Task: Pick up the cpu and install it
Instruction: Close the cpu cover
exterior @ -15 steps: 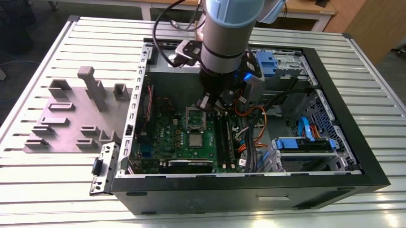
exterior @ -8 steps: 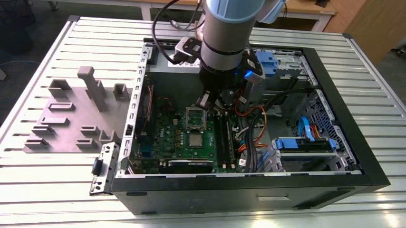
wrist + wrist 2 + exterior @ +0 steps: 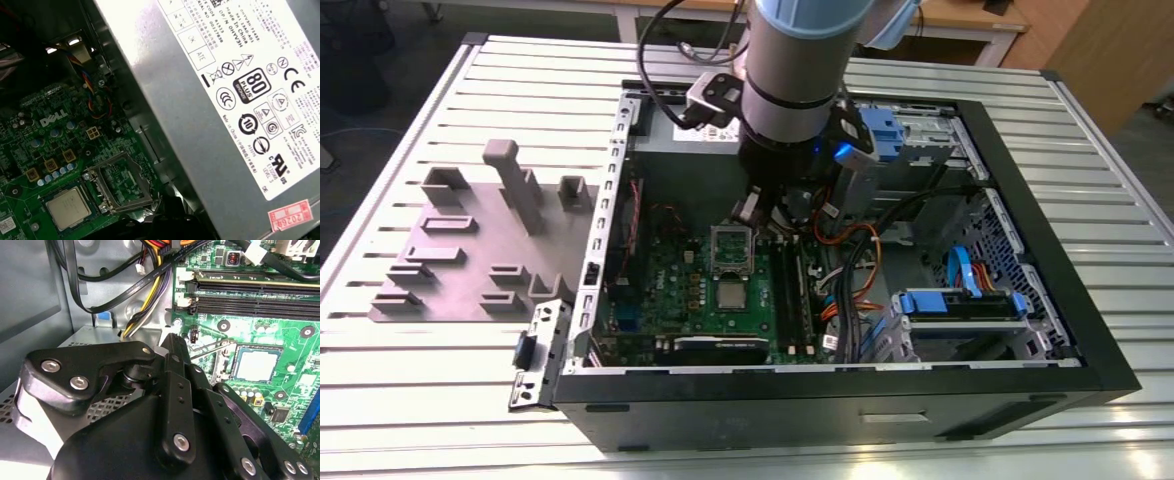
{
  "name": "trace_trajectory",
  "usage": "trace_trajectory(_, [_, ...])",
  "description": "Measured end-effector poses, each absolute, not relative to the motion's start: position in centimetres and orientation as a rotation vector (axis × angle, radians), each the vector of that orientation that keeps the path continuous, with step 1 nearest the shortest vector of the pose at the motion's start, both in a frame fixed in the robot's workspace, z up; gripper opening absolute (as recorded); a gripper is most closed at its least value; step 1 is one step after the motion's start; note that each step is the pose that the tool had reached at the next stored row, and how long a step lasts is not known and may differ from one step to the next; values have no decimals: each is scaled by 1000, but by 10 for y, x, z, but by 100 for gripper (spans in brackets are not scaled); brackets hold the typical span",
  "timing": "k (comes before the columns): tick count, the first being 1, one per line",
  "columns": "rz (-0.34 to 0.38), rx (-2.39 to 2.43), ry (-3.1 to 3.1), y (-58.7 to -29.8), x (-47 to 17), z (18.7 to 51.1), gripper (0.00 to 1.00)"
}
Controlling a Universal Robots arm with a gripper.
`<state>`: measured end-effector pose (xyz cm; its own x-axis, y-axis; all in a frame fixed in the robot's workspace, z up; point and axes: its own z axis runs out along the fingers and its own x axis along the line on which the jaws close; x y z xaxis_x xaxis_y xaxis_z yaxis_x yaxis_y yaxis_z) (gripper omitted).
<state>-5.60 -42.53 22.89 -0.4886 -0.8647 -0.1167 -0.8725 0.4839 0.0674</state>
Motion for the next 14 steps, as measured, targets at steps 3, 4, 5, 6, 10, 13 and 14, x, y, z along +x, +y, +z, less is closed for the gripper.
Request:
trace_trajectory(3, [180,-1553,2648,-425,-57,230,11])
trace_trajectory(4, [180,-1552,2648,-425,-57,231,11])
trace_trajectory(5, [181,-1552,2648,-425,-57,231,11])
trace_trajectory(6, [181,-1552,2648,-425,-57,231,11])
trace_trajectory(10, [180,-1552,2648,-425,-58,232,11])
trace_trajectory(13, [180,-1553,2648,-425,-59,232,11])
trace_trajectory(14, [180,-1553,2648,-425,-59,233,11])
